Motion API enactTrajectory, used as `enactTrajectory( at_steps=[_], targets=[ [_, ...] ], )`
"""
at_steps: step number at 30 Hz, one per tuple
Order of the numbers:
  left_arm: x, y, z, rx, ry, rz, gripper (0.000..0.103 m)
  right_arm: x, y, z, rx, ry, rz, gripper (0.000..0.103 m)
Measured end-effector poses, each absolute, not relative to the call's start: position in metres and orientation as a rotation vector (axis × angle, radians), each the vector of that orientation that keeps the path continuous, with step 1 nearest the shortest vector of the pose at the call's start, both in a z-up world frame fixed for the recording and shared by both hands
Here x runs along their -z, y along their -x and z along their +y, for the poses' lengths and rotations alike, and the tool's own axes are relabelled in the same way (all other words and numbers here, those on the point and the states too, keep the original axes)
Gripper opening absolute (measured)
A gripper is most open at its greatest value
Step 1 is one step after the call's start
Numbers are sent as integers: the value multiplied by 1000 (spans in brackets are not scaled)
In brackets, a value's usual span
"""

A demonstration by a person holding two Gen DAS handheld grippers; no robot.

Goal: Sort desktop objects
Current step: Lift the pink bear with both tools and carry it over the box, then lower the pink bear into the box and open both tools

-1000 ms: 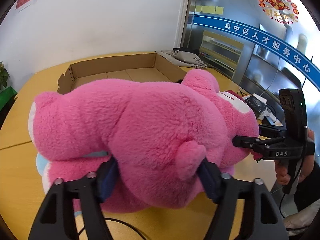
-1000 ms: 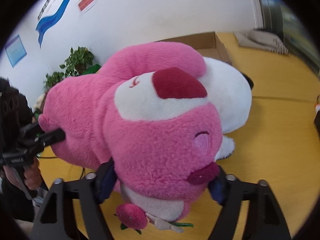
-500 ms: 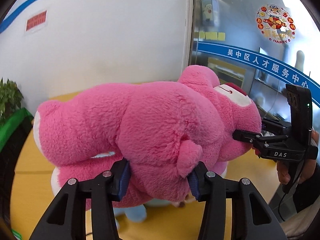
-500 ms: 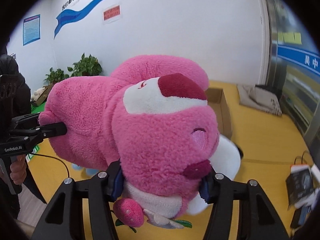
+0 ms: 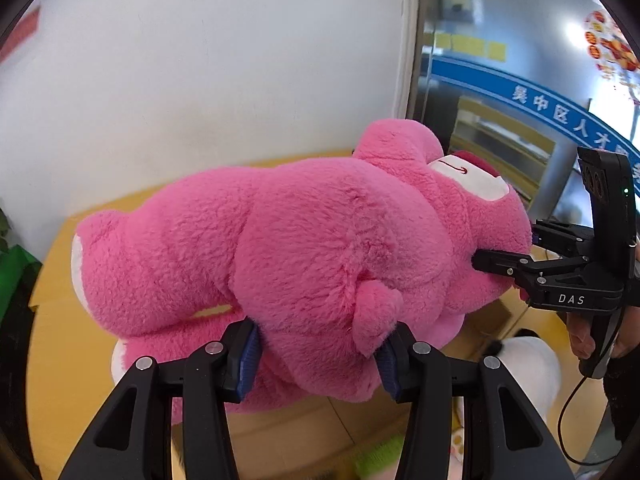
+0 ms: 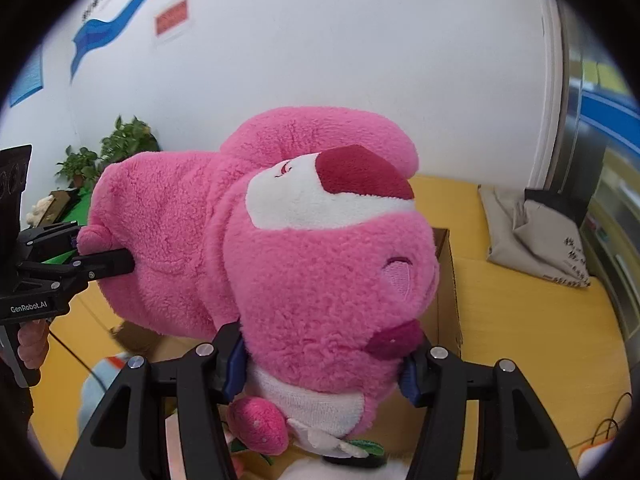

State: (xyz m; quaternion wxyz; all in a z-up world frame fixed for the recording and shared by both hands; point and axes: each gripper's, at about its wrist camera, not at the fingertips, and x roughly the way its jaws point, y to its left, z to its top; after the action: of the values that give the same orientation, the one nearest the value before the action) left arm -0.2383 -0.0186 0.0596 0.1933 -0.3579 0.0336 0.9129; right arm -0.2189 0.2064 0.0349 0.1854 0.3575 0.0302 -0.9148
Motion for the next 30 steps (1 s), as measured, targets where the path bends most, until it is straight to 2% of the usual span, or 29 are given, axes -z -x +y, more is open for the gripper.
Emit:
enactTrajectory(
  at_steps=[8, 15, 21, 22, 24, 26, 27, 30],
  targets=[
    [45, 354, 2, -2402, 1359, 71, 51, 40, 334, 212, 2485, -1325, 85, 59],
    [53, 388, -5, -2420, 1364, -37, 51, 58, 378, 229, 2416, -1438, -57, 61],
    [52, 386, -2, -2471, 1340, 31, 51, 54, 387, 226, 2464, -1393, -38, 61],
    [54, 390, 1, -2468, 1349, 39, 53, 56, 389, 227, 2467, -1396, -38, 62],
    [56, 396, 4, -2477, 1344, 60, 60, 62, 394, 231, 2467, -1413, -68, 70],
    [56, 397, 4, -2493, 1337, 90, 75, 66, 397, 237, 2463, -1424, -107, 78],
    [53, 396, 4, -2501, 1335, 96, 79, 65, 395, 240, 2457, -1419, -116, 84],
    [35, 370, -15, -2591, 1324, 188, 80, 58, 378, 252, 2447, -1380, -100, 87]
  ],
)
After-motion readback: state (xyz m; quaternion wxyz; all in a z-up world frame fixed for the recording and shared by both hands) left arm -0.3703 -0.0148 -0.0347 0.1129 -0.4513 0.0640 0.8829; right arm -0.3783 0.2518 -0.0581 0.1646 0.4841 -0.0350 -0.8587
